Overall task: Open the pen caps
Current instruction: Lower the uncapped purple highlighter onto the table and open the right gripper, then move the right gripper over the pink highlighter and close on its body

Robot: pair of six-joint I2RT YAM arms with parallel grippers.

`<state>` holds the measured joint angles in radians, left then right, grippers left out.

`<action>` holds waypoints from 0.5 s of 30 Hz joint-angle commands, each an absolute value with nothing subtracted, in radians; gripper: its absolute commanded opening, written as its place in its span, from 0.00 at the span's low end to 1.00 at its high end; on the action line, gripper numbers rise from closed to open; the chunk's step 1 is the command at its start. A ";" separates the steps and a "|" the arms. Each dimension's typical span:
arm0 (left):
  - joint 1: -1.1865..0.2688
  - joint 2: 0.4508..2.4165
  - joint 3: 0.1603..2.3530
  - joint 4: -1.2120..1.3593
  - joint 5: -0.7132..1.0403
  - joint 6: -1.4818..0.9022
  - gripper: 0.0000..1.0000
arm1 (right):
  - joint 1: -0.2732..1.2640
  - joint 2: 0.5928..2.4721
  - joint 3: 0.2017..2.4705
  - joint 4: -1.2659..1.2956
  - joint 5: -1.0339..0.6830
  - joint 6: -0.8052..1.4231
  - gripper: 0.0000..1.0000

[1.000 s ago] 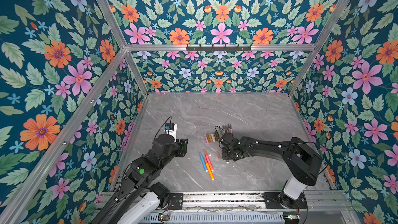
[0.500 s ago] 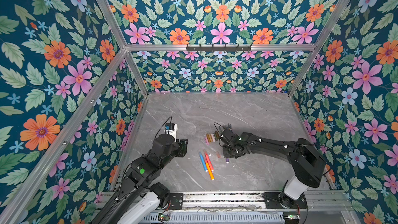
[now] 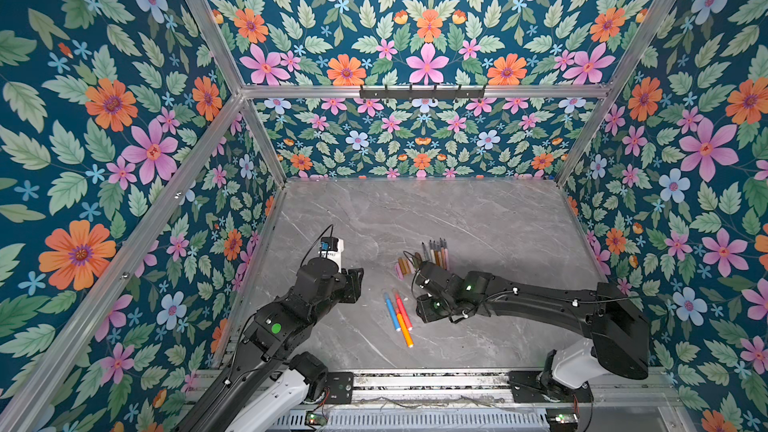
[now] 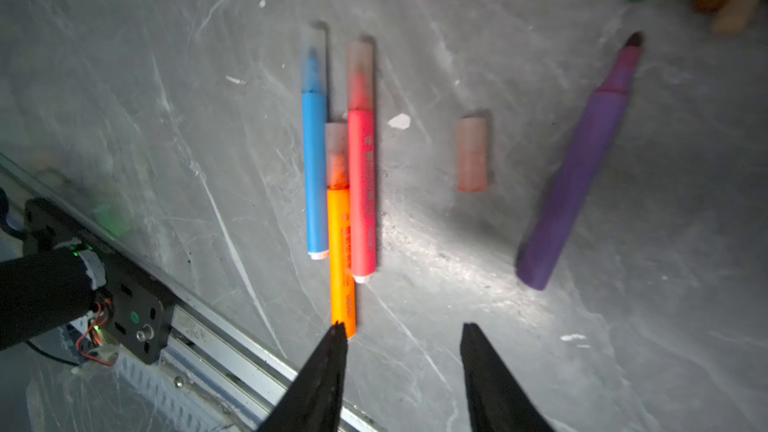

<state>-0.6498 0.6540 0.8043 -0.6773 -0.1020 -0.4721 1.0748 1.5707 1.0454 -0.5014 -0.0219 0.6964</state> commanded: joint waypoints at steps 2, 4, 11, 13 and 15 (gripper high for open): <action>-0.649 0.656 0.805 -0.658 -0.100 -0.464 0.53 | 1.115 1.630 1.076 -0.500 0.009 0.710 0.46; -0.649 0.656 0.804 -0.658 -0.100 -0.463 0.53 | 1.135 1.649 1.086 -0.491 0.009 0.722 0.45; -0.649 0.657 0.804 -0.657 -0.099 -0.463 0.53 | 1.190 1.749 1.095 -0.472 0.019 0.764 0.35; -0.649 0.657 0.804 -0.657 -0.097 -0.463 0.53 | 1.197 1.766 1.099 -0.472 0.025 0.773 0.34; -0.650 0.657 0.802 -0.655 -0.095 -0.462 0.52 | 1.200 1.775 1.103 -0.475 0.033 0.782 0.33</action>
<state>-0.6498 0.6563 0.8028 -0.6739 -0.1017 -0.4721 1.1957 1.7664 1.0946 -0.4736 0.0090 0.7536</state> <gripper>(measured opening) 0.525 0.335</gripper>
